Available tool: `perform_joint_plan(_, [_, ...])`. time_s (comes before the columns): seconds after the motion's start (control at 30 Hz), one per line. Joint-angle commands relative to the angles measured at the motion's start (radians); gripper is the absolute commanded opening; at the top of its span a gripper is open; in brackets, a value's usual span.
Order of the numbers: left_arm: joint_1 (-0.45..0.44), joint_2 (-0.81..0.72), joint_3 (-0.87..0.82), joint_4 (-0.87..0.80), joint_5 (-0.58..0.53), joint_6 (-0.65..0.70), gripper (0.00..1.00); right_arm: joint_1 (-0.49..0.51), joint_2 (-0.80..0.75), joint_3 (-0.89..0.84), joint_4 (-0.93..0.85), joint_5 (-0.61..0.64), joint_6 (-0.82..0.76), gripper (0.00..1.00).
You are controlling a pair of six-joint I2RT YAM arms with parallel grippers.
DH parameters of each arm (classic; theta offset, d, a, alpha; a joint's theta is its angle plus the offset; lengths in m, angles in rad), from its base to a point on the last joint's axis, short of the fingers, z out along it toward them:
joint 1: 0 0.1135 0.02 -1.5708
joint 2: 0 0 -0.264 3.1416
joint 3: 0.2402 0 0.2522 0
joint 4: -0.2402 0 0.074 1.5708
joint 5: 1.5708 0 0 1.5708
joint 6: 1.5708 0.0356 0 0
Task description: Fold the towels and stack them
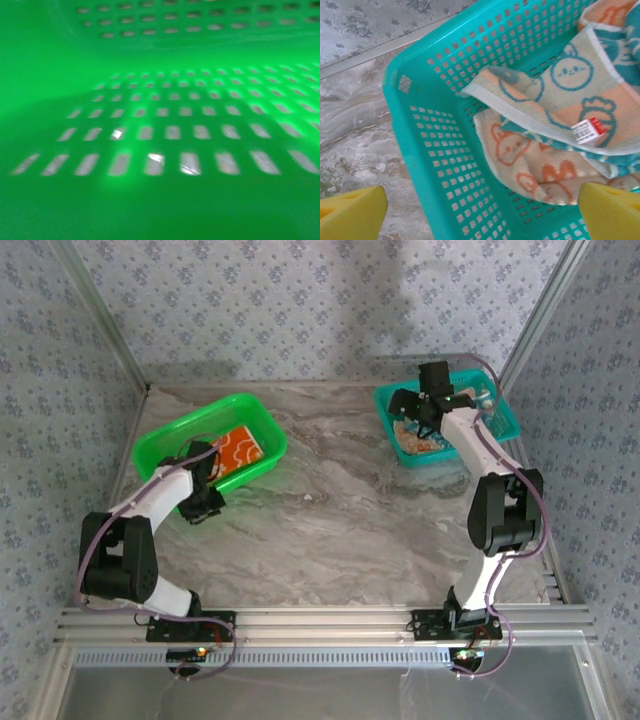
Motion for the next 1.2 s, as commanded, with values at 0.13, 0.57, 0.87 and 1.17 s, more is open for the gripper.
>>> perform_joint_plan(0.13, [0.162, 0.052, 0.054, -0.027, -0.091, 0.063, 0.21, -0.007, -0.024, 0.0, -0.038, 0.026, -0.033, 1.0])
perform_joint_plan(0.57, [0.201, 0.027, 0.159, 0.008, 0.056, 0.124, 0.47, -0.077, 0.17, 0.147, -0.121, -0.011, -0.228, 0.96])
perform_joint_plan(0.87, [0.052, -0.166, 0.21, -0.021, 0.198, 0.083, 0.9, -0.056, 0.396, 0.353, -0.189, 0.092, -0.355, 0.81])
perform_joint_plan(1.17, [-0.037, -0.209, 0.313, -0.072, 0.218, 0.054, 0.93, -0.053, 0.515, 0.448, -0.217, 0.147, -0.364, 0.35])
